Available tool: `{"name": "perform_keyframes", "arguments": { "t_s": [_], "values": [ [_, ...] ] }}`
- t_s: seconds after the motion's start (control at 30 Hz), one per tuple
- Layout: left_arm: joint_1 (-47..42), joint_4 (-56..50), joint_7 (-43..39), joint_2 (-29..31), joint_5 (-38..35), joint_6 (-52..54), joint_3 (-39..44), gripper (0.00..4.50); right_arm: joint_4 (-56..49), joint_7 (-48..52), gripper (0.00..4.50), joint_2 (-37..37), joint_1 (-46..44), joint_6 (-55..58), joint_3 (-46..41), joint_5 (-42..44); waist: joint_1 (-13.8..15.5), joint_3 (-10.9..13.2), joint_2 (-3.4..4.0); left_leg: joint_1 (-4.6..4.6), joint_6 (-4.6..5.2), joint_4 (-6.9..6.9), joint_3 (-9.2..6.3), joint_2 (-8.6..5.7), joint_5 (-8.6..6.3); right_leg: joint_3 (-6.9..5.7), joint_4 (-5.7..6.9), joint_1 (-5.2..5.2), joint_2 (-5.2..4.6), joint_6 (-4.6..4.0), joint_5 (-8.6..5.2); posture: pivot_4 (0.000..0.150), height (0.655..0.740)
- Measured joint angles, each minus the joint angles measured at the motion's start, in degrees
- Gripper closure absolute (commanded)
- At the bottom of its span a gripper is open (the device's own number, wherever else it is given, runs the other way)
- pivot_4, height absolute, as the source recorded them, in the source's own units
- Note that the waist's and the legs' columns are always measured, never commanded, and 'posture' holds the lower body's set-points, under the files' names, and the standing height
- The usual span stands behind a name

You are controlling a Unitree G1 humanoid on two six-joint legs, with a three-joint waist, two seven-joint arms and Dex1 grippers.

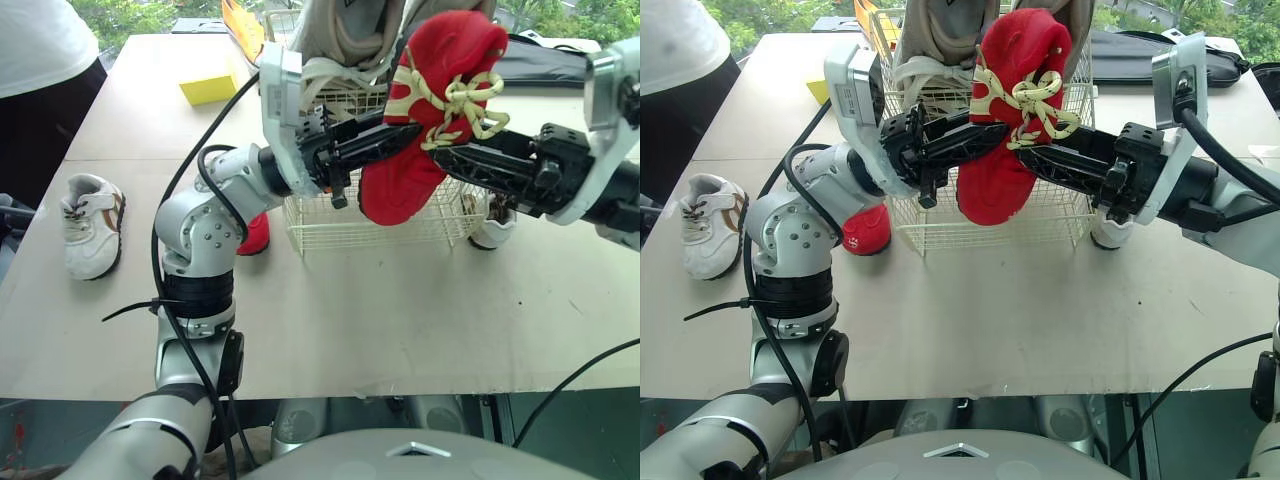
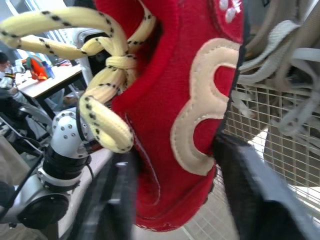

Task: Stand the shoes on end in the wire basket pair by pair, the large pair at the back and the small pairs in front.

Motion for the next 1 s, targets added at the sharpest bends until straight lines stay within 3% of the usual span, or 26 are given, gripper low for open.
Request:
{"name": "perform_keyframes", "arguments": {
  "t_s": [0.03, 0.07, 0.17, 0.33, 0.67, 1.0],
  "values": [
    [0.02, 0.00, 0.00, 0.05, 0.00, -0.06, 0.10, 3.89, -0.01, -0.42, 4.00, 0.14, 0.00, -0.05, 0.02, 0.02, 0.00, 0.00, 0.00, 0.00, 0.00, 0.00, 0.00, 0.00, 0.00, 0.00, 0.00, 0.00, 0.00, 0.00, 0.00, 0.150, 0.7400],
    [0.03, 0.00, -0.04, 0.17, -0.06, -0.04, 0.23, 3.39, 0.01, -0.80, 4.44, 0.38, 0.00, -0.09, 0.05, 0.01, 0.00, 0.00, 0.00, -0.01, 0.00, 0.00, 0.00, 0.00, 0.00, 0.00, -0.01, 0.00, 0.00, 0.00, 0.00, 0.150, 0.7400],
    [0.26, -0.16, -0.68, 1.52, -1.36, 1.53, 0.20, 2.29, -0.02, -1.30, 4.50, 0.83, -0.02, -0.30, 0.19, -0.43, -0.04, 0.00, 0.00, 0.00, 0.00, 0.00, 0.00, 0.00, 0.00, 0.00, 0.00, 0.00, 0.00, 0.00, 0.00, 0.150, 0.7400],
    [1.37, -1.96, 2.31, 2.03, -1.21, 2.15, -0.84, 0.05, -0.61, -0.16, 4.50, 1.87, -0.03, -1.83, 0.36, -3.59, -0.06, 0.00, 0.00, 0.00, 0.01, 0.00, -0.06, 0.02, 0.00, 0.01, 0.00, 0.00, 0.01, 0.01, 0.00, 0.150, 0.7400],
    [15.31, -18.42, 9.93, 16.03, -14.90, 11.46, 9.93, 0.05, 1.32, 10.73, 4.50, -1.99, 3.79, -8.99, -10.82, -17.61, -0.07, 0.01, 0.00, 0.08, 0.02, -0.08, -0.16, 0.22, -0.01, 0.04, -0.01, -0.01, 0.07, 0.01, -0.02, 0.150, 0.7400],
    [23.07, -24.47, 14.02, 18.31, -14.01, 5.80, 12.00, 0.05, 4.01, 17.20, 4.50, 3.88, 4.00, -22.14, 0.10, -45.29, -0.12, 0.00, 0.00, 0.12, 0.00, -0.08, 0.02, 0.20, -0.01, 0.09, 0.00, -0.02, 0.13, 0.00, -0.02, 0.150, 0.7400]
  ]
}}
